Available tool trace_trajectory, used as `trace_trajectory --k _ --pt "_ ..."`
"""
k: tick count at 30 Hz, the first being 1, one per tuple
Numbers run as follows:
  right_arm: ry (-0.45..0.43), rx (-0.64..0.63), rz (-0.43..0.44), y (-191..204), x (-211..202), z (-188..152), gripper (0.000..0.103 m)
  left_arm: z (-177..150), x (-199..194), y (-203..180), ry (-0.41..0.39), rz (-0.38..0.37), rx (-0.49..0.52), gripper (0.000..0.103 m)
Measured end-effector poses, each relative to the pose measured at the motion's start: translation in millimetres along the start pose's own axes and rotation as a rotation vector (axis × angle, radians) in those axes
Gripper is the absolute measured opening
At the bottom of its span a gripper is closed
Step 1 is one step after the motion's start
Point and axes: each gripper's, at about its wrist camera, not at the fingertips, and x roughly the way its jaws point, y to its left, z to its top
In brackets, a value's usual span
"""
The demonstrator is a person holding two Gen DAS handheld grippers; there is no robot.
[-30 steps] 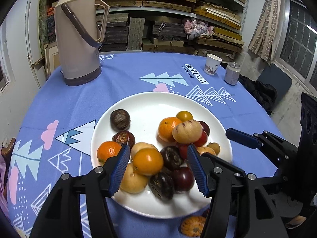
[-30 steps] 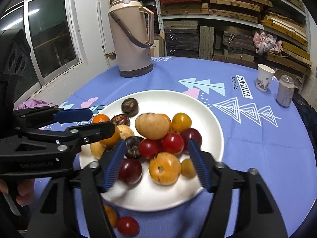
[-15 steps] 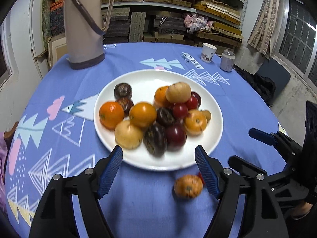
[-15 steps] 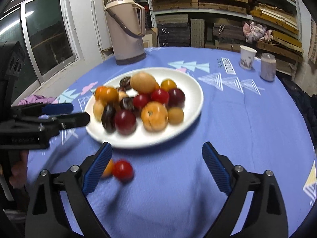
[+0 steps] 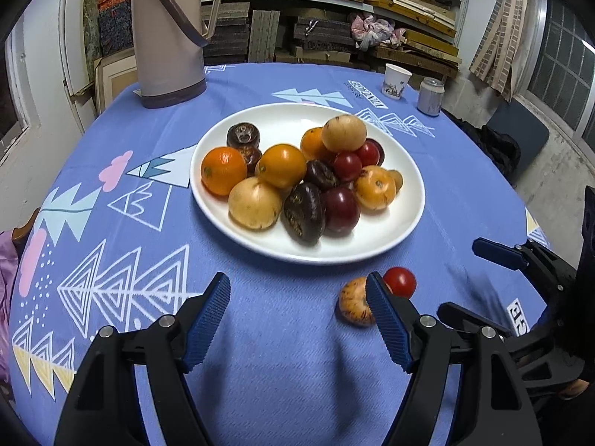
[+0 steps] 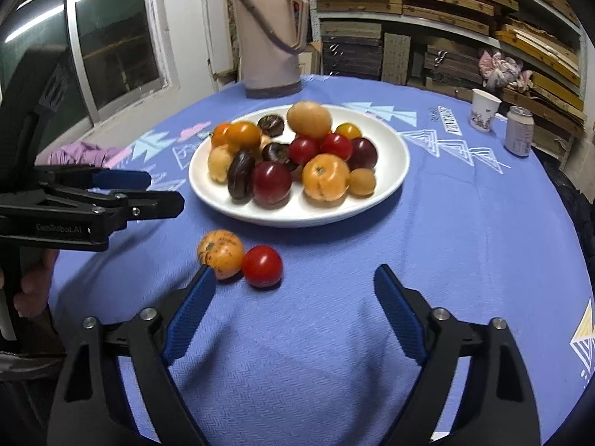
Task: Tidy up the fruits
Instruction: 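Withdraw both open tools from the plate back to the last fruits, then grasp a red tomato with the right tool while the left tool grasps a speckled pear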
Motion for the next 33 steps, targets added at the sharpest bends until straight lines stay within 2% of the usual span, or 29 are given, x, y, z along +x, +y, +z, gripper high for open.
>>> trace_trajectory --k 4,7,10,16,18,23,33 --pt "0.063 -0.062 -0.044 9.3 15.8 -4.2 0.075 -4.3 3.3 5.2 0.015 -0.003 -0.008 0.076" --pt "0.085 -0.099 -0.033 16.0 23.5 -6.1 0.074 -5.9 5.8 6.5 0.025 -0.005 -0.009 0.076" --pt "0.106 -0.123 -0.046 19.3 31.4 -4.8 0.059 -6.7 7.9 6.7 0.032 -0.008 -0.007 0.076" --pt "0.127 -0.165 -0.052 26.2 45.1 2.9 0.057 -8.5 7.4 7.0 0.037 -0.015 0.002 0.076" --pt "0.134 -0.174 -0.044 28.1 49.3 7.1 0.045 -8.5 7.9 6.9 0.039 -0.019 0.005 0.076" --pt "0.151 -0.199 -0.033 32.2 55.3 10.1 0.03 -9.5 7.0 5.5 0.041 -0.025 0.009 0.076" --pt "0.146 -0.142 -0.016 19.3 47.9 5.9 0.029 -11.6 8.5 -5.3 0.052 -0.045 0.037 0.076"
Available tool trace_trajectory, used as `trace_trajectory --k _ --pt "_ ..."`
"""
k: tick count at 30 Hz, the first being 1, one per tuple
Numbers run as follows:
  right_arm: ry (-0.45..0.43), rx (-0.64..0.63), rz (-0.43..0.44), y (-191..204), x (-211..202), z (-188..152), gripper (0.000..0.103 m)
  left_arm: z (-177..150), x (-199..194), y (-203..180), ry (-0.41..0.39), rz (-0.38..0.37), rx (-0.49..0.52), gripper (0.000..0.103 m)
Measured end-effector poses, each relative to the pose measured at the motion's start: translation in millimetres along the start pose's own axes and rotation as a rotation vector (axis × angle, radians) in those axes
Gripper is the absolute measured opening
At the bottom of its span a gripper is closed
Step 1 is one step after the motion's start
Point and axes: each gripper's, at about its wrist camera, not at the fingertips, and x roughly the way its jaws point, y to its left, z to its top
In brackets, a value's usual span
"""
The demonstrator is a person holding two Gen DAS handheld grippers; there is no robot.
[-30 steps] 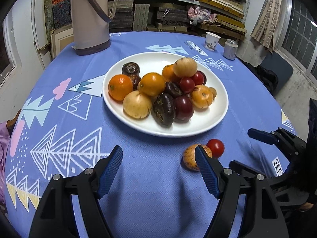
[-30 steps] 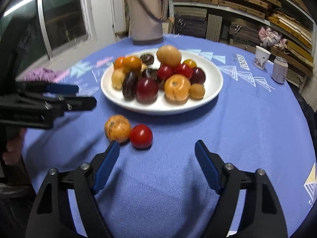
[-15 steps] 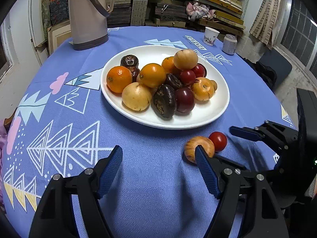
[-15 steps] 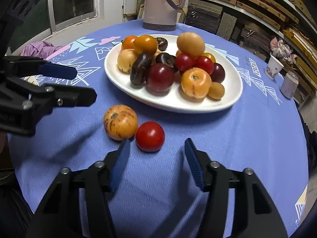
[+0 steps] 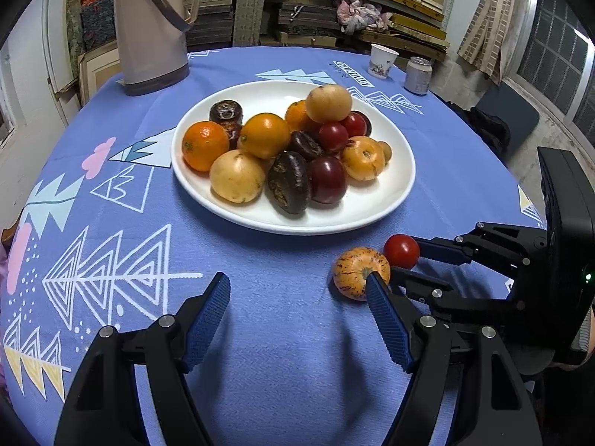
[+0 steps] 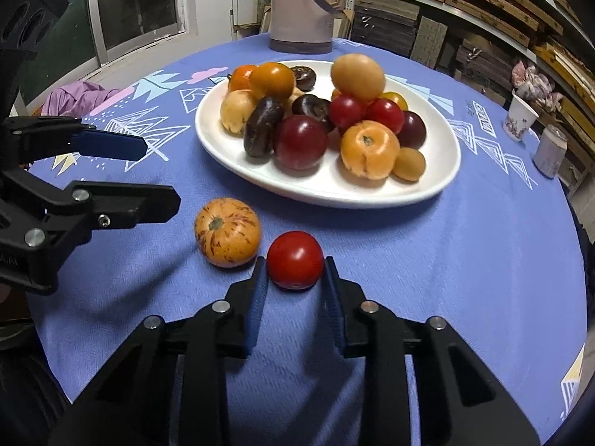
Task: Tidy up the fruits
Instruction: 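Grasp a red tomato with the right tool while the left tool grasps a speckled pear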
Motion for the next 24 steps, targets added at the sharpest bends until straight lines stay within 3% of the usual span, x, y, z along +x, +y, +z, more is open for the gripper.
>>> trace_trajectory --k 24 --pt "-0.037 0.052 -0.025 -26.4 -25.5 -23.5 0.029 2.8 23.7 -41.9 0.026 0.005 0.074 0.076"
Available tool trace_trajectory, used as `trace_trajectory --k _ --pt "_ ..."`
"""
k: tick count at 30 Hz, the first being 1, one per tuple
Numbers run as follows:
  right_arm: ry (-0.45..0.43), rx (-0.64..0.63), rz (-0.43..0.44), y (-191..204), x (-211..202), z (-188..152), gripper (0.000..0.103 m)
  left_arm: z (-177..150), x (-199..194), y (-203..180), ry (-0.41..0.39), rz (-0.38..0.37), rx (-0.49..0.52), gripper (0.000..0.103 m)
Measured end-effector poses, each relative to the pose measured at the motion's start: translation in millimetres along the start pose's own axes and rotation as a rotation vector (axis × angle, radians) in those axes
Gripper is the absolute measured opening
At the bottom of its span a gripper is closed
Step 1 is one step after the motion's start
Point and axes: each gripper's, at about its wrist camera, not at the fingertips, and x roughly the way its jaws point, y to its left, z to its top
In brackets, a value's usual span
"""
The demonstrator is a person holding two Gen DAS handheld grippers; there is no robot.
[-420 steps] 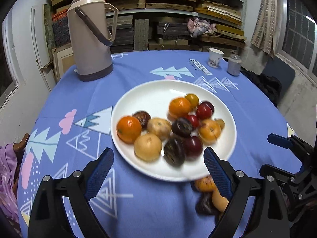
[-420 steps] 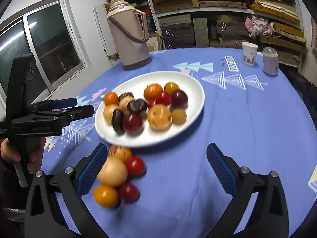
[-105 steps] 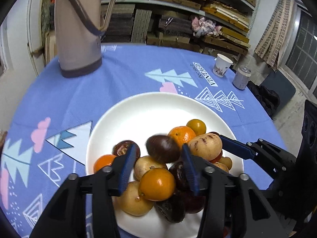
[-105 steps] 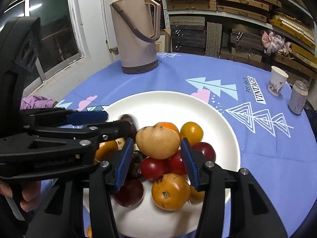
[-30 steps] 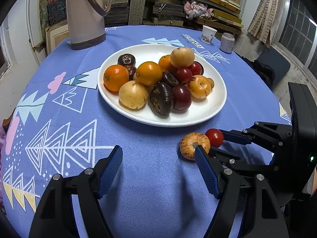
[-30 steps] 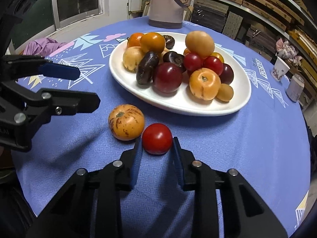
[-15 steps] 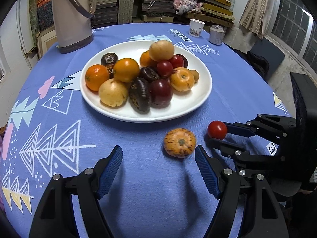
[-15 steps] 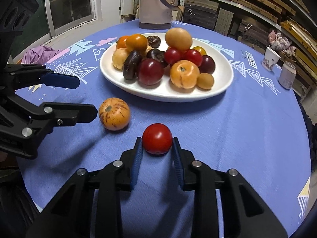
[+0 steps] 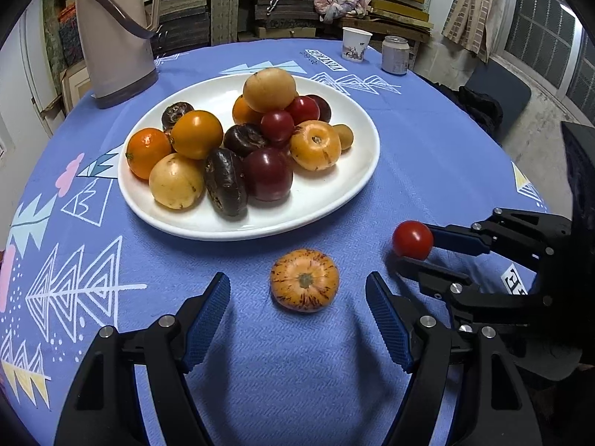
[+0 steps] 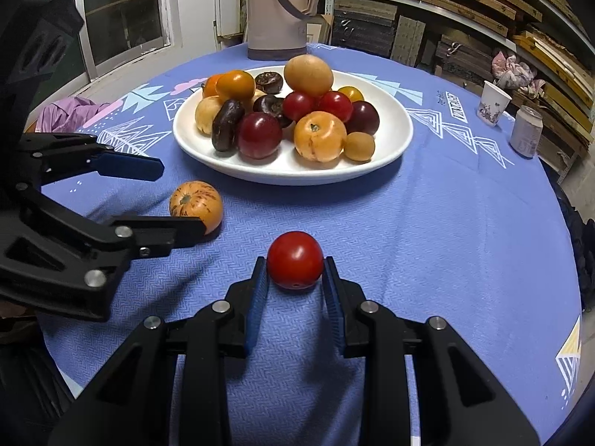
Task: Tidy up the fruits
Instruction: 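Grasp a red tomato with the right tool while the left tool grasps a speckled pear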
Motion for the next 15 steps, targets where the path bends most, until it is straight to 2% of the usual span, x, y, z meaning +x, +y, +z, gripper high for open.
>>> trace_trajectory --k 6,15 --pt "-0.005 0.011 -0.01 -3.3 -1.9 -0.9 0.029 0.4 8.7 0.8 0.005 0.03 -0.017 0.076" --pt "-0.008 0.015 -0.014 -4.9 -3.3 0.1 0.029 -1.3 13.9 7.1 0.024 0.01 -0.042 0.076"
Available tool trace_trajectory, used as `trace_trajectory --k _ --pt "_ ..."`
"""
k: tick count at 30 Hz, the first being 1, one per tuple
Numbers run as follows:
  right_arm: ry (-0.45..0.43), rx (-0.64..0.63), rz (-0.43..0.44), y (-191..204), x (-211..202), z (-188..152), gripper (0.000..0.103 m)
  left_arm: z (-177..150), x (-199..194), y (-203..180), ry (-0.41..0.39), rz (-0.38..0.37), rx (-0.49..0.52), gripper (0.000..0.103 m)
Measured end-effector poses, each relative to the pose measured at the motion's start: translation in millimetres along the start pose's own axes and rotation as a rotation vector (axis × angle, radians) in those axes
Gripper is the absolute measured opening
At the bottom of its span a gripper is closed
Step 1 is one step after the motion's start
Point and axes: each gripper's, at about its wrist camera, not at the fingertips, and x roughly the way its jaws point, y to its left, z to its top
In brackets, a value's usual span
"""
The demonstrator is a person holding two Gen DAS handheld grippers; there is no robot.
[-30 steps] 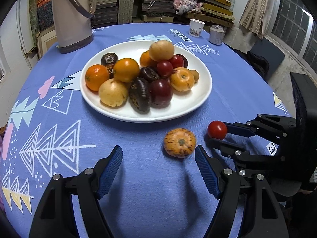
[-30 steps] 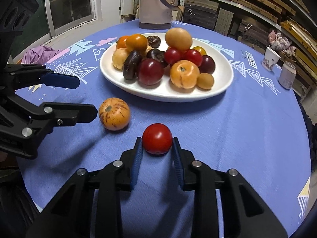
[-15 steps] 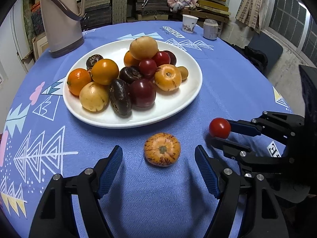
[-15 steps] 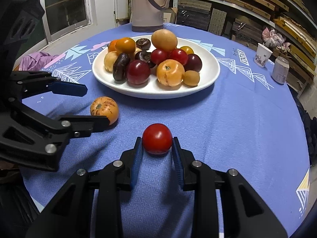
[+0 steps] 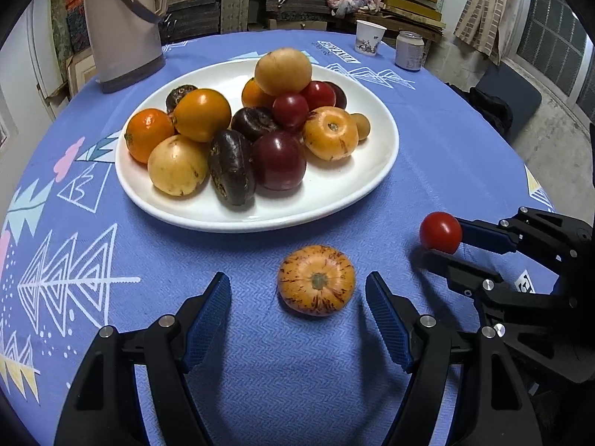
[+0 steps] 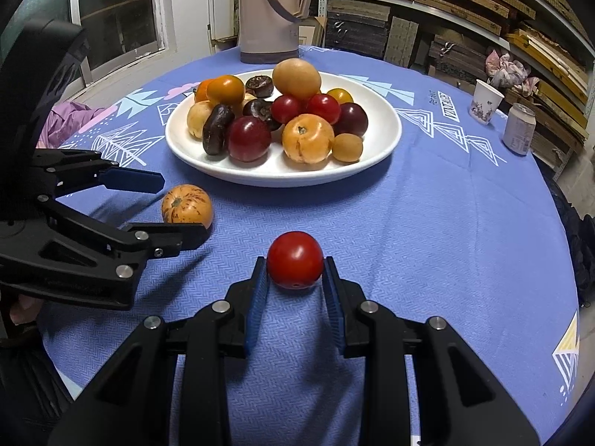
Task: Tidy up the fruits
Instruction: 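Grasp a red tomato with the right tool while the left tool grasps a speckled pear, then carry the tomato and pear over the plate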
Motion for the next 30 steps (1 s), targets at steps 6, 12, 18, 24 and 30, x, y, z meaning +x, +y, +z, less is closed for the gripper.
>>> trace_trajectory --k 6,12,18,24,30 --pt "-0.001 0.0 0.002 0.6 0.1 -0.1 0.029 1.9 9.8 -0.6 0.014 0.003 -0.002 0.075" --pt "0.001 -0.001 0.001 1.1 0.3 0.0 0.029 4.3 13.8 -6.3 0.007 0.012 0.014 0.075" --pt "0.004 0.002 0.003 2.5 1.7 0.7 0.029 5.5 13.8 -6.3 -0.005 0.025 0.01 0.057" --pt "0.003 0.003 0.002 2.3 0.9 1.2 0.029 7.3 11.5 -0.5 0.005 -0.011 -0.02 0.048" --pt "-0.002 0.0 0.001 3.0 -1.4 2.5 0.029 5.9 10.6 -0.4 0.004 -0.014 -0.025 0.047"
